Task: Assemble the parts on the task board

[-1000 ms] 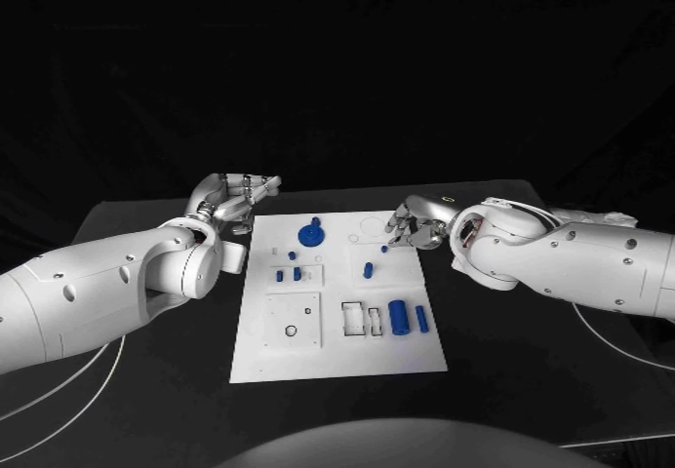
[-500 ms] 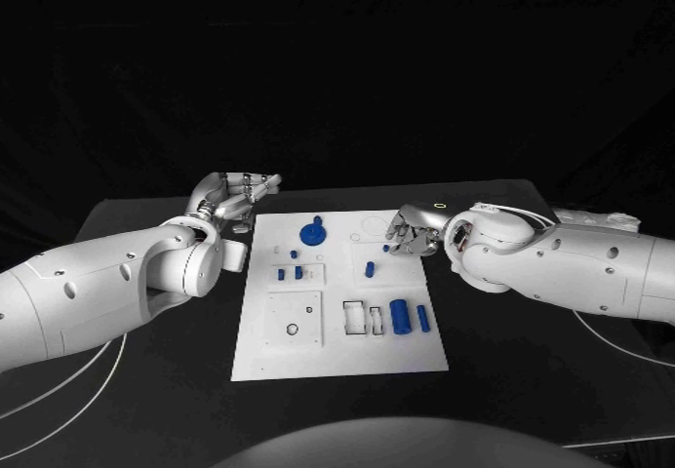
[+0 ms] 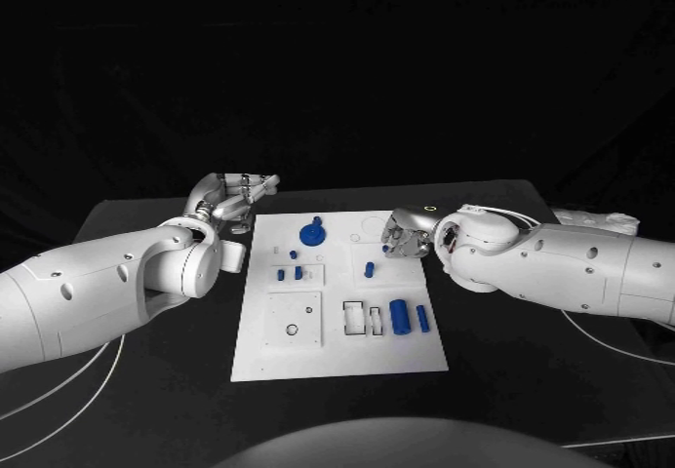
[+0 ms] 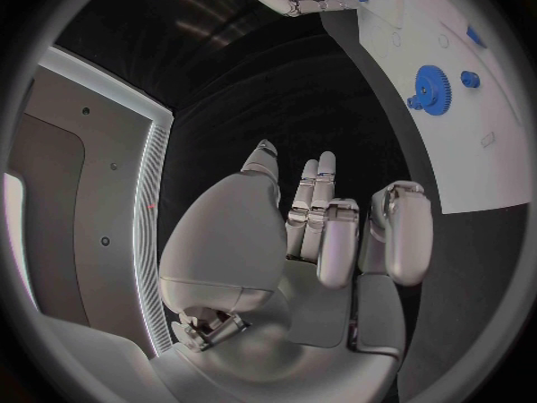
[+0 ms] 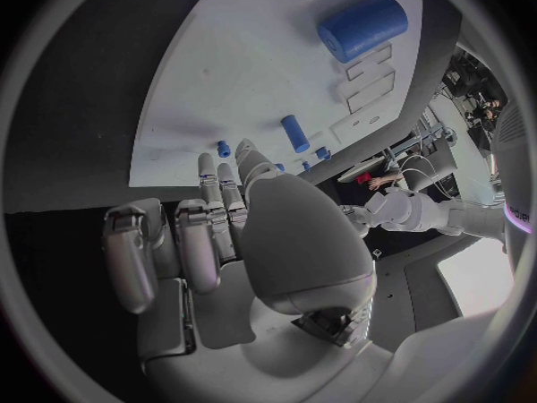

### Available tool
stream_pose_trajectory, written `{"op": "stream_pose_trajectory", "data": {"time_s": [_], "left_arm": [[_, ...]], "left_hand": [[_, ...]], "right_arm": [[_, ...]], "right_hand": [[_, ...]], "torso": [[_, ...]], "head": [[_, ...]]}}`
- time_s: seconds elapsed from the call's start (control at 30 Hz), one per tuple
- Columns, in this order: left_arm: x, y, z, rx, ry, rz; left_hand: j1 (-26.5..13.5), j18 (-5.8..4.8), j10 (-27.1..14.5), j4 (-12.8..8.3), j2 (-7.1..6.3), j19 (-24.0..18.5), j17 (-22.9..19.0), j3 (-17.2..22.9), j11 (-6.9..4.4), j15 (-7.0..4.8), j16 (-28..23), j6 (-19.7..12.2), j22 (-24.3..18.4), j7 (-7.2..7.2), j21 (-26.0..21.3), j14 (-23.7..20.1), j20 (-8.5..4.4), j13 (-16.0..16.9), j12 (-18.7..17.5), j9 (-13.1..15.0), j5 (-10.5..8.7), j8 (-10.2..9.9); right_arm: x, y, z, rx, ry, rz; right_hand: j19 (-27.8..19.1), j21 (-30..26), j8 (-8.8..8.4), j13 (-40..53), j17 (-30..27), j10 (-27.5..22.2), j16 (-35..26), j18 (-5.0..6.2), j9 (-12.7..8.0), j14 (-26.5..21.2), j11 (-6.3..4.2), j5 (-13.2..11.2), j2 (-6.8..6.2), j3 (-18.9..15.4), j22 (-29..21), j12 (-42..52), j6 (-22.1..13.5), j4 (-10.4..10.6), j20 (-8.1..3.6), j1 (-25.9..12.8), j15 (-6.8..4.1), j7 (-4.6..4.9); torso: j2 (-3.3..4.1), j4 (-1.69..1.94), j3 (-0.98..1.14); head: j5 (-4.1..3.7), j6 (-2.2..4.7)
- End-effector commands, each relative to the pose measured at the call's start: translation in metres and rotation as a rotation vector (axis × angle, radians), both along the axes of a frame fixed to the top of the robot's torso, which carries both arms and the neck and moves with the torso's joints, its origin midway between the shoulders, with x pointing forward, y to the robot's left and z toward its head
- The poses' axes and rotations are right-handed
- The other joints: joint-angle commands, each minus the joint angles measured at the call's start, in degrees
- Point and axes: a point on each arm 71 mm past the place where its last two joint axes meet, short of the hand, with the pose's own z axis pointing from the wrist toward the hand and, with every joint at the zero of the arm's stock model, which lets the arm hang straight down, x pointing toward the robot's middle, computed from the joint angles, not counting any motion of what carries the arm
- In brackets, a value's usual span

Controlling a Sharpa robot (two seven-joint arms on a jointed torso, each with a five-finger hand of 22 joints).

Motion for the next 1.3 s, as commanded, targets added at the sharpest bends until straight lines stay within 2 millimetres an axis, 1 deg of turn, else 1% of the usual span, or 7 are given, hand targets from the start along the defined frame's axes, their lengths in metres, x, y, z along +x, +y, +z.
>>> {"op": "stream_pose_trajectory", "data": {"time_s": [0.03, 0.17, 0.47, 0.6, 0.8, 0.93, 1.3], "left_arm": [[-0.0005, -0.0013, 0.0008, -0.007, -0.002, -0.003], [-0.0006, -0.0008, 0.0007, -0.006, 0.001, -0.001], [-0.0009, 0.0004, 0.0006, -0.005, 0.003, 0.004], [-0.0011, 0.0004, 0.0006, -0.005, 0.004, 0.004], [-0.0011, 0.0001, 0.0005, -0.005, 0.004, 0.004], [-0.0009, 0.0008, 0.0005, -0.004, 0.003, 0.006], [0.0003, 0.0031, 0.0005, 0.001, 0.0, 0.017]], "left_hand": [[0.16, -0.41, -0.38, 0.01, 0.52, 0.7, 15.0, -0.31, -0.01, 0.07, 0.36, -0.42, 12.68, -0.13, -0.02, 5.93, 0.0, -0.05, -0.02, 0.08, 0.31, -0.3], [0.16, -0.35, -0.39, 0.02, 0.54, 0.51, 14.84, -0.32, -0.01, 0.07, 0.26, -0.42, 12.6, -0.13, -0.27, 5.85, 0.0, -0.05, -0.02, 0.08, 0.31, -0.3], [0.16, -0.31, -0.4, 0.03, 0.56, 0.41, 14.66, -0.34, 0.0, 0.07, 0.16, -0.44, 12.56, -0.12, -0.4, 5.76, 0.0, -0.05, -0.02, 0.08, 0.32, -0.3], [0.16, -0.34, -0.41, 0.03, 0.58, 0.5, 14.74, -0.36, 0.0, 0.08, 0.2, -0.45, 12.6, -0.12, -0.28, 5.8, 0.01, -0.04, -0.02, 0.08, 0.32, -0.3], [0.16, -0.34, -0.41, 0.03, 0.58, 0.5, 14.74, -0.36, 0.0, 0.08, 0.2, -0.45, 12.6, -0.12, -0.28, 5.8, 0.01, -0.04, -0.02, 0.08, 0.32, -0.3], [0.18, -0.34, -0.42, 0.04, 0.65, 0.48, 14.73, -0.4, 0.0, 0.08, 0.2, -0.46, 12.59, -0.12, -0.31, 5.79, 0.01, -0.04, -0.01, 0.08, 0.33, -0.29], [0.21, -0.34, -0.44, 0.04, 0.74, 0.51, 14.76, -0.43, 0.0, 0.08, 0.21, -0.46, 12.6, -0.12, -0.27, 5.81, 0.01, -0.04, -0.01, 0.08, 0.35, -0.28]], "right_arm": [[0.0014, 0.0009, -0.0032, -0.041, 0.016, -0.008], [0.002, 0.0027, -0.0049, -0.05, 0.022, -0.007], [0.0046, 0.0044, -0.0073, -0.067, 0.019, -0.022], [0.0048, 0.004, -0.0084, -0.078, 0.026, -0.029], [0.0051, 0.0041, -0.0095, -0.085, 0.032, -0.03], [0.0056, 0.0048, -0.0102, -0.086, 0.033, -0.029], [0.0092, 0.0061, -0.0124, -0.087, 0.044, -0.034]], "right_hand": [[5.99, 0.26, -0.36, -0.23, 15.08, 0.74, 0.36, -0.82, -0.1, 6.08, -0.07, -0.19, 0.05, 0.51, 15.05, -0.25, 0.29, 0.0, -0.38, 0.43, -0.3, 0.09], [5.99, 0.26, -0.3, -0.58, 15.08, 1.09, 0.36, -0.82, -0.16, 6.08, -0.35, -0.19, 0.12, 0.7, 15.05, -0.43, 0.63, 0.0, -0.57, 0.52, -0.63, 0.15], [5.99, 0.26, -0.39, -1.01, 15.08, 1.7, 0.36, -0.82, -0.34, 6.08, -0.74, -0.14, 0.18, 0.98, 15.05, -0.66, 0.8, 0.06, -0.95, 0.6, -1.07, 0.44], [5.99, 0.26, -0.4, -1.09, 15.08, 1.99, 0.36, -0.82, -0.39, 6.08, -0.84, -0.11, 0.23, 1.13, 15.05, -0.69, 0.87, 0.03, -1.05, 0.7, -1.16, 0.53], [5.99, 0.26, -0.2, -1.25, 15.08, 3.34, 0.36, -0.82, -0.51, 6.08, -1.48, -0.11, 0.22, 1.73, 15.05, -0.94, 1.78, 0.08, -1.69, 0.92, -1.88, 0.52], [5.99, 0.26, -0.05, -1.28, 15.08, 4.04, 0.36, -0.82, -0.53, 6.08, -1.9, -0.08, 0.24, 2.18, 15.05, -1.18, 2.47, 0.06, -2.13, 1.16, -2.34, 0.42], [5.99, 0.26, -0.14, -1.31, 15.08, 4.21, 0.36, -0.82, -0.61, 6.08, -2.0, -0.12, 0.05, 2.26, 15.05, -1.45, 2.58, 0.19, -2.37, 1.02, -2.56, 0.45]], "torso": [[-0.02, 0.01, -0.02], [-0.01, 0.0, 0.0], [0.04, -0.01, 0.03], [0.01, -0.08, 0.0], [-0.03, -0.04, -0.01], [-0.02, -0.03, 0.03], [-0.03, 0.01, -0.03]], "head": [[-0.02, -0.11], [-0.07, -0.35], [0.05, -0.16], [0.15, -0.33], [0.11, -0.54], [0.15, -0.38], [0.28, -0.39]]}}
